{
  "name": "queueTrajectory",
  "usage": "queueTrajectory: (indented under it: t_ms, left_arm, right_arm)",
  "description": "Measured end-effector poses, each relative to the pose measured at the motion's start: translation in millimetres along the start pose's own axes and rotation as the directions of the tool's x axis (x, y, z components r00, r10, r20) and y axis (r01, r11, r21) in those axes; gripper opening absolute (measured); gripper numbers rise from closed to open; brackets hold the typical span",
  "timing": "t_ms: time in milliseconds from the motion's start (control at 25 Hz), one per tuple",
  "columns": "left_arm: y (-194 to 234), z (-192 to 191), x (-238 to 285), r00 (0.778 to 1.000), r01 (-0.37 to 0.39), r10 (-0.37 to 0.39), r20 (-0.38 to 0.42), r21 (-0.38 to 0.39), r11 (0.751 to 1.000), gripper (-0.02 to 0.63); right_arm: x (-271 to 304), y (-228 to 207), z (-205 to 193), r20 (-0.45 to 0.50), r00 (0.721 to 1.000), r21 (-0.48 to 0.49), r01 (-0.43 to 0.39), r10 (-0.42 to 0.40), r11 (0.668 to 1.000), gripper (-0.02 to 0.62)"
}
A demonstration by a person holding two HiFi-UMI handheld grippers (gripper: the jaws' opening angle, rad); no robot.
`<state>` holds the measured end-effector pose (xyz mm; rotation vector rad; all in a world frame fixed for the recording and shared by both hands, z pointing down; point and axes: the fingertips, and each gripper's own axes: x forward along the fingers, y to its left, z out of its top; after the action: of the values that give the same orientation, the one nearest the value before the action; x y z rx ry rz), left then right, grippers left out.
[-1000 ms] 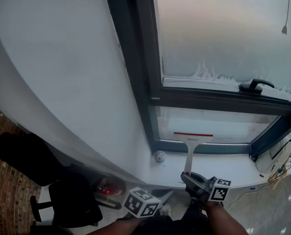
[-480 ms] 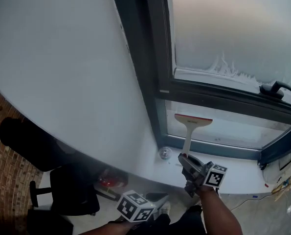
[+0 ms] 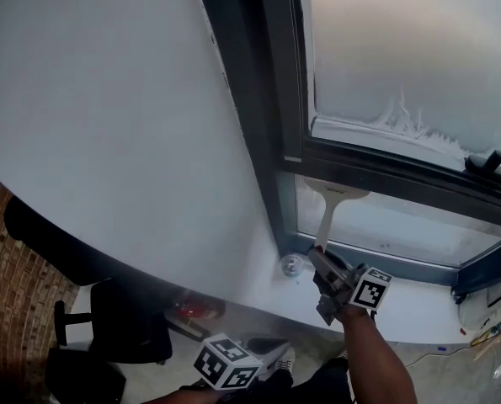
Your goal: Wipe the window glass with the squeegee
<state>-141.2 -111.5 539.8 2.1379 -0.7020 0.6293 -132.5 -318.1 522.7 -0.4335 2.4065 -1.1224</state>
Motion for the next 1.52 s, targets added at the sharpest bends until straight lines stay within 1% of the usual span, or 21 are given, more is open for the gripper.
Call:
queueTrajectory:
  t_ms: [200,480,800,1120,1360,1520]
  left_arm:
    - [-6,1,4,1.000,0.018,-0.018,0.005,-0.019,1.000,0.000]
    - [6,1,5,1.000,0.005,-0.004,0.017,-0.055,0.998,0.000]
    - [15,-6,12,1.000,-0.002,0.002,0.004,-0.087,0.996,0.000]
    - [15,-15,18,1.000,-0.001,-0.001,-0.019,-0.103,0.995,0.001]
    - [23,-23,21,0.999,-0.033,0.029,-0.041,-0.105,0.994,0.000]
    - [27,-26,22,0.998,-0.038,0.033,-0.046,-0.117,0.992,0.000]
  right_arm:
    - [-2,-7,5,-0.008,1.000,0.006,0.016,-0.016,1.000,0.089]
    - [-2,-19,-2,-0.001,1.000,0.022,0.025,-0.024,0.999,0.089]
    - [-11,-48,-17,0.001,0.998,0.062,0.062,-0.062,0.996,0.089]
    - [-23,-81,-34,0.005,0.995,0.114,0.102,-0.103,0.988,0.087]
    - [-30,-103,-41,0.002,0.992,0.137,0.122,-0.124,0.983,0.087]
    - [-35,-117,-51,-0.011,0.990,0.154,0.137,-0.137,0.978,0.087]
